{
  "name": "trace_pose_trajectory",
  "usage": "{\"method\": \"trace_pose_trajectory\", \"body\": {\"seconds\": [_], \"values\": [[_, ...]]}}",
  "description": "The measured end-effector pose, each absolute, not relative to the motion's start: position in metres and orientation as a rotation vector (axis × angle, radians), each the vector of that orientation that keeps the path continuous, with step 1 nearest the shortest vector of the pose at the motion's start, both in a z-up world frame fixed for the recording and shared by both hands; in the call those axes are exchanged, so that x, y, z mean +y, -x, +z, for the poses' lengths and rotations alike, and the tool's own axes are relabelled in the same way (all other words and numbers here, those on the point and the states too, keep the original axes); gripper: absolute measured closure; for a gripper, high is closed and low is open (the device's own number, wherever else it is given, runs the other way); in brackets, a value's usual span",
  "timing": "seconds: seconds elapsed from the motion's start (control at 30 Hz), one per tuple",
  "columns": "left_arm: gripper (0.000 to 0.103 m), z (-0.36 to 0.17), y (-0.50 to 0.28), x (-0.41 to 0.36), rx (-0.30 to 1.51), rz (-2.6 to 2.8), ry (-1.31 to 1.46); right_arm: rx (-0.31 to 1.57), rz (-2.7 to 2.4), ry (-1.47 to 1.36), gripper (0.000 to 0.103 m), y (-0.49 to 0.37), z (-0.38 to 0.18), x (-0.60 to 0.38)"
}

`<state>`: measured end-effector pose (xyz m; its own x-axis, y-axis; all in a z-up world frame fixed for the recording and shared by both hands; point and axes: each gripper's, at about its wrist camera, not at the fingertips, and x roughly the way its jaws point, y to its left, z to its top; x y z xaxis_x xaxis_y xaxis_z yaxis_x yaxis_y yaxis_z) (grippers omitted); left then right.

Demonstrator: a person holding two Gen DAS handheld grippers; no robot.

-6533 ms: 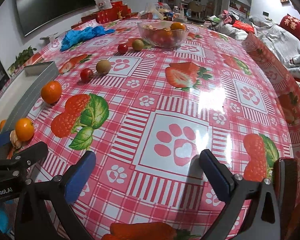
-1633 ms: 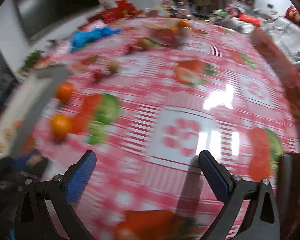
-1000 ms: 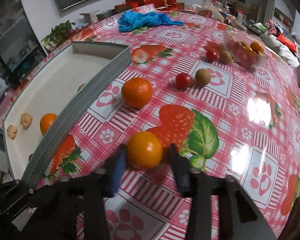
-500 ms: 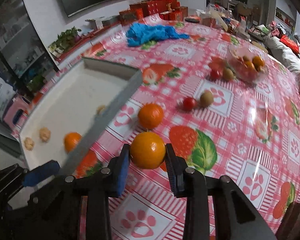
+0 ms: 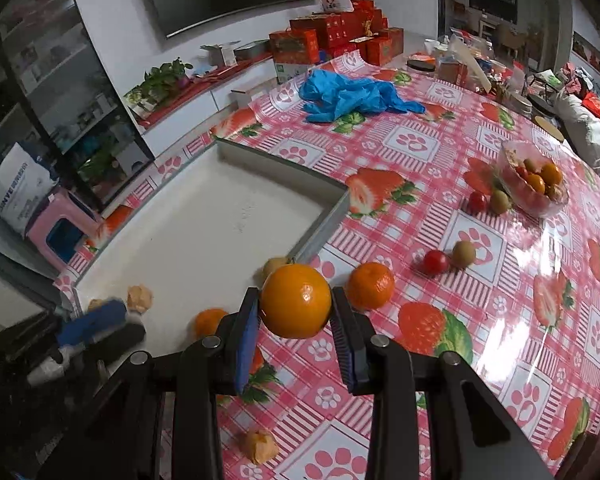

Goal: Organize fruits
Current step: 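Carry the longan and the orange over the white tray with both grippers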

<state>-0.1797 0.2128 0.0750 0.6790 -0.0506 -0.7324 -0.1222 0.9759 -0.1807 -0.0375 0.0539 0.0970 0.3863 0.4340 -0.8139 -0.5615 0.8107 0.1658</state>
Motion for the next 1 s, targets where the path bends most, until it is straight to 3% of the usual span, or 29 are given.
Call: {"method": "trace_pose_trajectory", "body": {"seconds": [0.4, 0.67, 0.7, 0.77, 1.0], "values": [[0.075, 0.026, 0.178, 0.109, 0.981, -0.138, 0.074, 1.01, 0.535, 0.09, 0.065, 0.037, 0.09, -0.013], [0.076, 0.011, 0.164, 0.113, 1.007, -0.101, 0.099, 1.002, 0.55, 0.082, 0.065, 0.037, 0.092, -0.012], [0.081, 0.01, 0.164, 0.114, 1.006, -0.106, 0.105, 1.001, 0.553, 0.083, 0.065, 0.037, 0.092, -0.01], [0.081, 0.01, 0.165, 0.117, 1.009, -0.107, 0.119, 1.0, 0.559, 0.082, 0.065, 0.037, 0.093, -0.008], [0.081, 0.039, 0.169, 0.138, 0.94, -0.093, 0.172, 0.998, 0.583, 0.088, 0.065, 0.037, 0.097, 0.003]]}}
